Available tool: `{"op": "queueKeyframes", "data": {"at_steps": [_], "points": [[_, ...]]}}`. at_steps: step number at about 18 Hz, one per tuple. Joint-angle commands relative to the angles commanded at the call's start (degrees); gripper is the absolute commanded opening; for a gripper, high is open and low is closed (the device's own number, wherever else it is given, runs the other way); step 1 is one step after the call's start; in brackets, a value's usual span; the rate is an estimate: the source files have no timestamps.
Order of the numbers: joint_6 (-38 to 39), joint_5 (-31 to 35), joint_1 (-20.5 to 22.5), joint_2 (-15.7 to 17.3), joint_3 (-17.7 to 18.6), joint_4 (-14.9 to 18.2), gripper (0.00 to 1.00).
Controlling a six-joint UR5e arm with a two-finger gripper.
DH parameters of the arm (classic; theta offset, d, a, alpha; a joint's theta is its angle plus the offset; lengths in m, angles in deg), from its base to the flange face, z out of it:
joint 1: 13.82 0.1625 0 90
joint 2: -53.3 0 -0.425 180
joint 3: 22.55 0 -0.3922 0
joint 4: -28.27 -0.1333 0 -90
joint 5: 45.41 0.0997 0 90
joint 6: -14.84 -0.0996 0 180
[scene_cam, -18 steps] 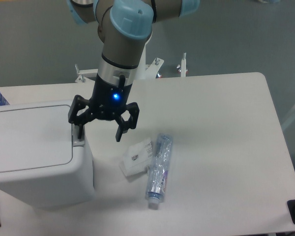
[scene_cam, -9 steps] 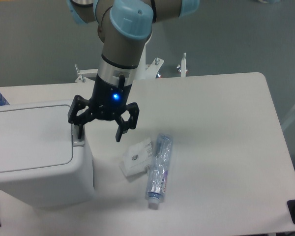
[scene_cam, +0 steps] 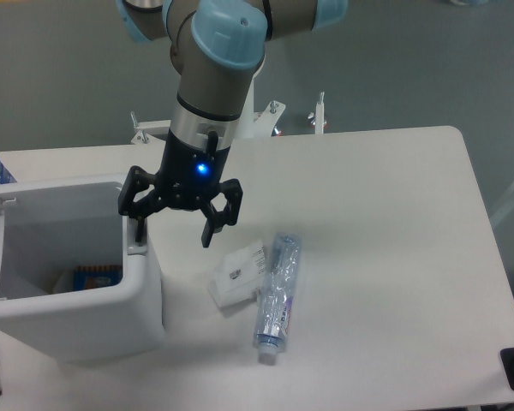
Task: Open the trash can
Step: 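Push the lid edge so the trash can lid flips open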
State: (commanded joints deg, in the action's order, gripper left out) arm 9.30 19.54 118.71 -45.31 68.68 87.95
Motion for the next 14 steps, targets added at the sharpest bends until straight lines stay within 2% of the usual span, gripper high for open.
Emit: {"op": "queueKeyframes", "data": {"at_steps": [6,10,14], "points": [[0.00,0.00,0.00,0.09,-0.88,-1.31,1.00],[-0.18,0.00,0.26,0.18,-3.60,-1.67,1.00],[-1.40,0.26,4.91,0.44,-6.33,-1.76,1.00]]}}
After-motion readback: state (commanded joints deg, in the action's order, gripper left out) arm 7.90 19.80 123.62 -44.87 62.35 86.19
